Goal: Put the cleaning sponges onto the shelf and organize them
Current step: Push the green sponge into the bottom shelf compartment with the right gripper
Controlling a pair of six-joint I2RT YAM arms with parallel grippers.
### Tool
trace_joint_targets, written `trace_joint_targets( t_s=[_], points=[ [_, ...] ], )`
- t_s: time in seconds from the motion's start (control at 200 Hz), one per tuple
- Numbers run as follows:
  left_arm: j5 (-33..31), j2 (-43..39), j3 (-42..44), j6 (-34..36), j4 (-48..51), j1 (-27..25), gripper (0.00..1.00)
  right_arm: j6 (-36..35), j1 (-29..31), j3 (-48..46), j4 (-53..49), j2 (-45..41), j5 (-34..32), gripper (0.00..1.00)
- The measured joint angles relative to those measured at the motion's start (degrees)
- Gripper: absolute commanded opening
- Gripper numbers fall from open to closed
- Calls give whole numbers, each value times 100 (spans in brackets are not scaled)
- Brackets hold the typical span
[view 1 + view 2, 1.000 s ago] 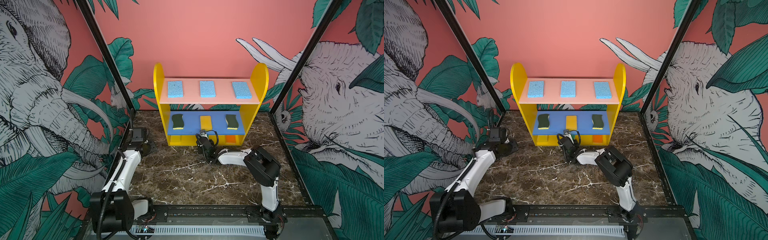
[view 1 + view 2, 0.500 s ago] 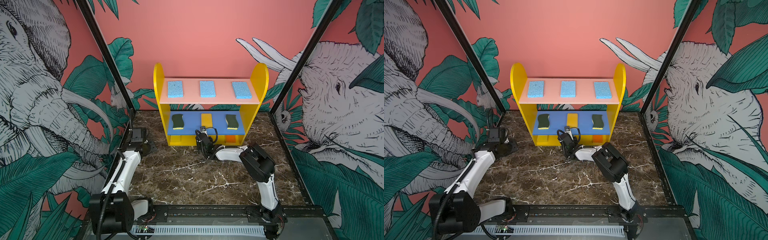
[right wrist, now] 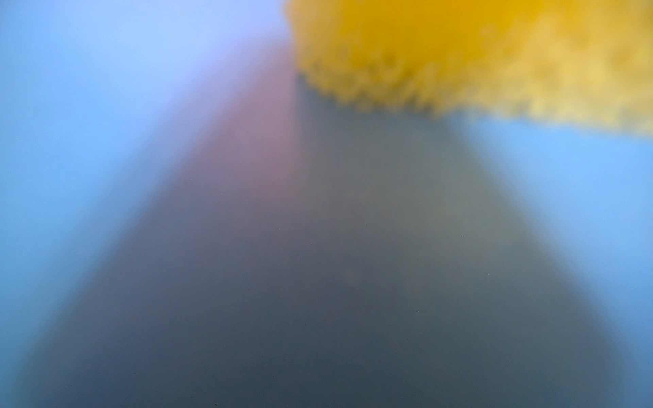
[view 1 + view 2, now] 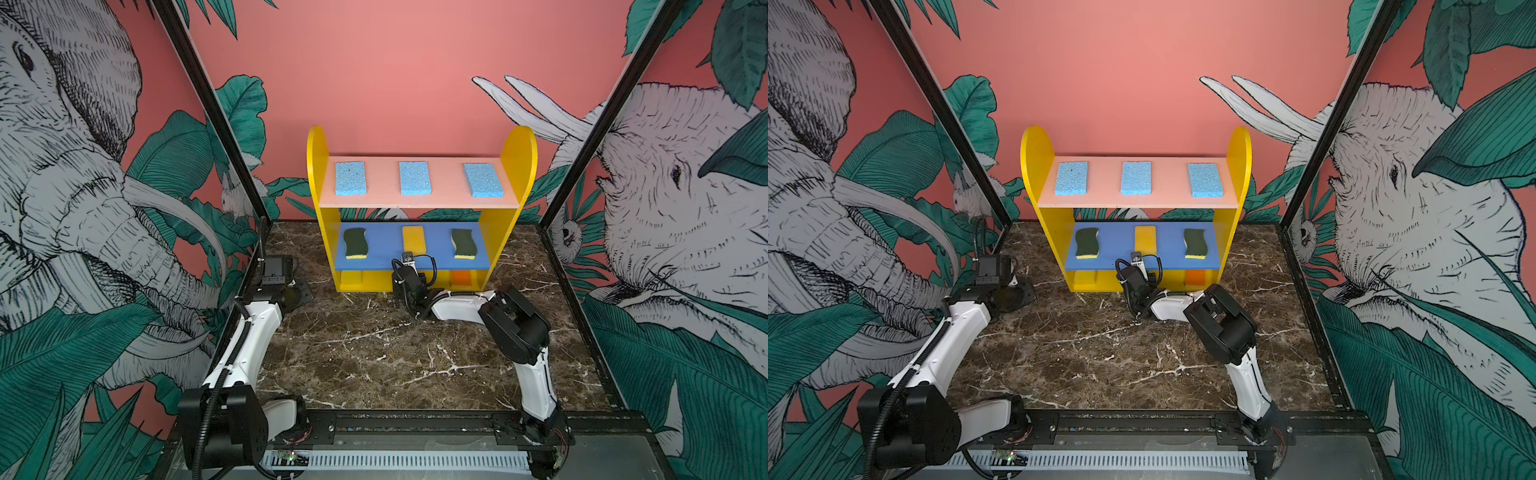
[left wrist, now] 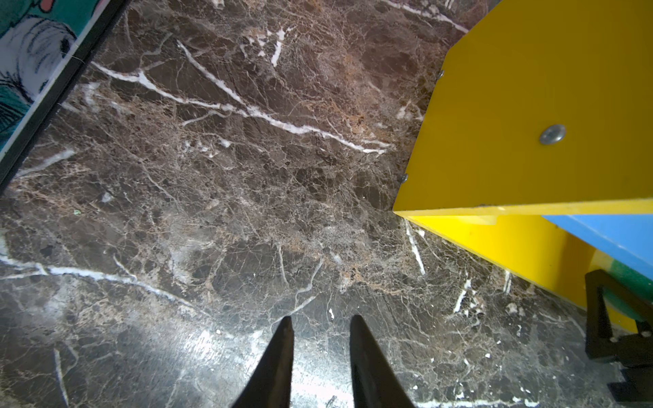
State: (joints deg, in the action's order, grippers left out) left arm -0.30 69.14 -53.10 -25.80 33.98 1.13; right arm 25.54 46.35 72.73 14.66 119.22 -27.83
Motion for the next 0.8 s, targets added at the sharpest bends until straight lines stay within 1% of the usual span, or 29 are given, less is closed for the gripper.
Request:
trace_joint_targets(
  t_s=[0.16, 0.475, 0.675, 0.76, 0.8],
  points=[
    [-20, -98, 0, 0, 4, 0, 30, 7, 0, -24, 55, -2, 70, 72],
    [-15, -289, 0, 0, 37, 0, 30, -46, 37, -302, 227, -164, 160, 77],
    [-15, -481, 2, 13, 68, 0, 30, -289, 249, -466, 114, -317, 127, 78],
    [-4, -573, 2, 11, 74, 0, 30, -367, 354, -645, 37, -446, 122, 73],
    [9, -616, 2, 11, 85, 0, 30, -385, 398, -785, 26, -542, 125, 67]
  ],
)
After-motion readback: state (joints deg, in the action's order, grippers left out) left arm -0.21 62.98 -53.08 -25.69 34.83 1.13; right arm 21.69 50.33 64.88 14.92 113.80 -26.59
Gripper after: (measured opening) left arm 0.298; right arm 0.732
